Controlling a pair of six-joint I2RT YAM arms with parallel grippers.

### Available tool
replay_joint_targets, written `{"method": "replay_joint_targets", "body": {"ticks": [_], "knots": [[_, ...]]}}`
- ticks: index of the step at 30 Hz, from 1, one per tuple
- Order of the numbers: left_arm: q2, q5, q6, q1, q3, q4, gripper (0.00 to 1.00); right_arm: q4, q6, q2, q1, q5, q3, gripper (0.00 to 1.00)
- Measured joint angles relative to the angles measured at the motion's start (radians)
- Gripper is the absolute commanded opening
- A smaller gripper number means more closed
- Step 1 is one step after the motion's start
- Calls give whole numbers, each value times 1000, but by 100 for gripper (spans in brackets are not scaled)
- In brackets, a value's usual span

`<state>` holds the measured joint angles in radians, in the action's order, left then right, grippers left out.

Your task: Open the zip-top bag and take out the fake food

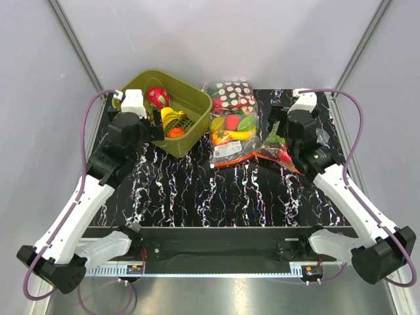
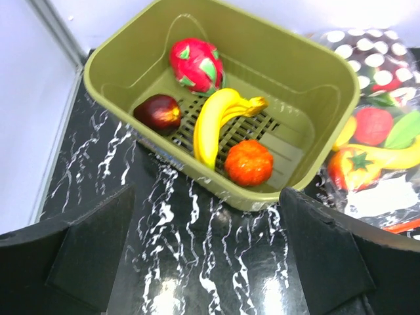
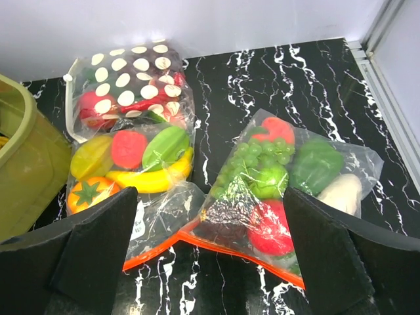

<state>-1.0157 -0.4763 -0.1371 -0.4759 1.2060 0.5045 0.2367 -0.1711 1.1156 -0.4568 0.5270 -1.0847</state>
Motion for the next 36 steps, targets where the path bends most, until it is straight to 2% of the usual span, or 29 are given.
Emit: {"method": "replay_joint_targets", "body": {"ticks": [5, 8, 14, 20, 33, 35, 36], "knots": [[11, -25, -21, 0, 0, 39, 99, 19, 15, 86, 1, -50, -63, 100], [29, -21, -30, 0, -6, 39, 99, 15, 34, 199, 1, -92, -116, 100], [32, 55, -33, 0, -41, 26, 99, -13, 71, 439, 3, -224, -174, 100], [-2, 124, -33, 0, -71, 25, 99, 2, 58, 566, 3, -382, -174, 100], [-3, 177, -31, 0, -87, 21, 99, 43, 43, 796, 9, -391, -283, 100], [-3, 177, -29, 0, -88, 21, 99, 57, 42, 815, 13, -398, -297, 94], [-3, 178, -29, 0, -88, 21, 99, 66, 42, 829, 16, -406, -309, 78]]}}
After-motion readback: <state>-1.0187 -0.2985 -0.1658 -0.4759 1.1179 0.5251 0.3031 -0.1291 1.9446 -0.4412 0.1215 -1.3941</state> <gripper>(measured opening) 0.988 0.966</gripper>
